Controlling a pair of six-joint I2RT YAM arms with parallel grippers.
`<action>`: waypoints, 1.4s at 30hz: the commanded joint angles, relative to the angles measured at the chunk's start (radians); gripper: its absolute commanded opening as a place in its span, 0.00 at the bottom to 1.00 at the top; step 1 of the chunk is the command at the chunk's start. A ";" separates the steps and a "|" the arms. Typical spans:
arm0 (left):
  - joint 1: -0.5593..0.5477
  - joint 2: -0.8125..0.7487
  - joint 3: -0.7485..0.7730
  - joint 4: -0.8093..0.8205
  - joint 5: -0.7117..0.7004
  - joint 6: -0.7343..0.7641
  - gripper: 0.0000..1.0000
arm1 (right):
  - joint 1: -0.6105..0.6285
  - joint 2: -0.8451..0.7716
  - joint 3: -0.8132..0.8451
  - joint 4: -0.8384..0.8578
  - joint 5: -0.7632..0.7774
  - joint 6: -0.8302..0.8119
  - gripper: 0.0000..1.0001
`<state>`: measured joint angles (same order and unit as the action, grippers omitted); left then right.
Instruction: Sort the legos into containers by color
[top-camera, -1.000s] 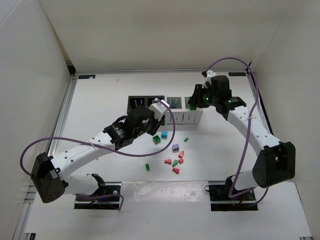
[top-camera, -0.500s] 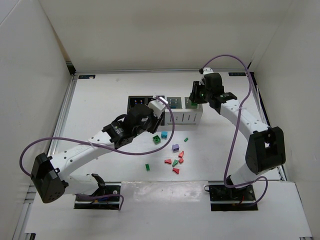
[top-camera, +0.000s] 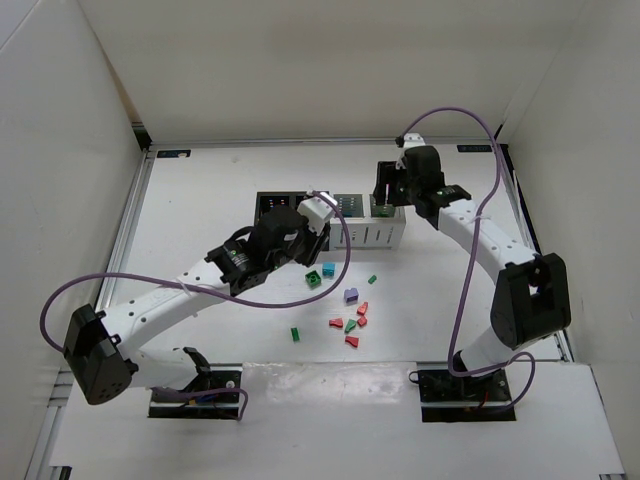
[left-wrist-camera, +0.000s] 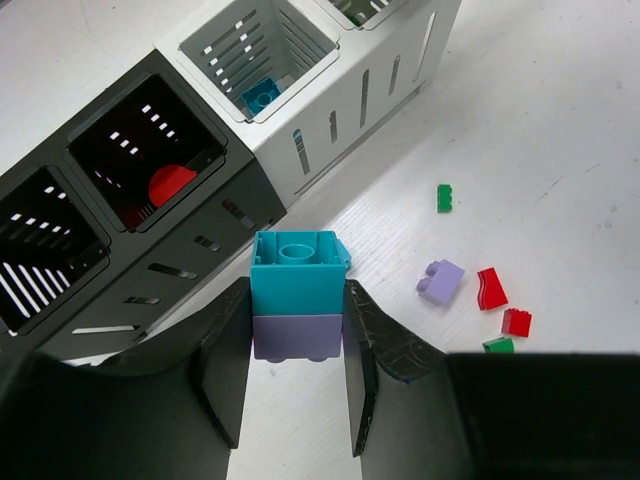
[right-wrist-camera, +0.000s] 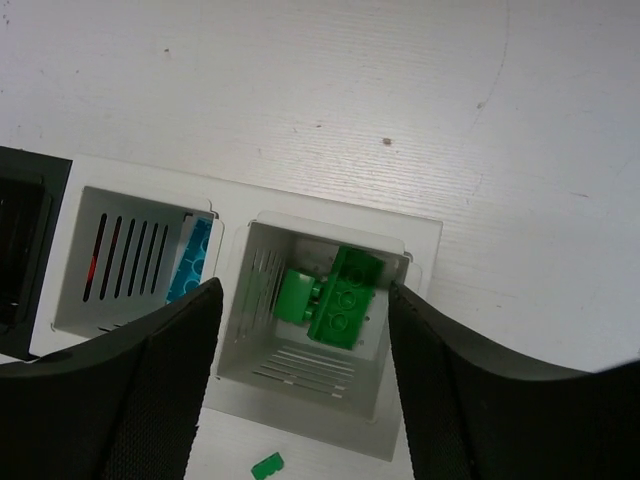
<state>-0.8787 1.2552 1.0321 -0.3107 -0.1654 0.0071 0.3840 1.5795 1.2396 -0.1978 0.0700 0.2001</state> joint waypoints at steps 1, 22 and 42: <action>0.004 -0.008 0.043 0.005 0.009 -0.039 0.32 | 0.012 -0.041 -0.005 0.044 0.027 -0.005 0.71; 0.027 -0.080 0.020 0.025 0.446 0.249 0.32 | 0.024 -0.176 -0.020 -0.095 -1.044 0.203 0.79; -0.025 -0.069 0.043 0.012 0.282 0.310 0.32 | 0.134 -0.136 0.038 -0.235 -0.924 0.170 0.64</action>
<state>-0.8955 1.2064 1.0428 -0.3061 0.1520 0.3012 0.5060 1.4357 1.2289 -0.4053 -0.8700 0.3840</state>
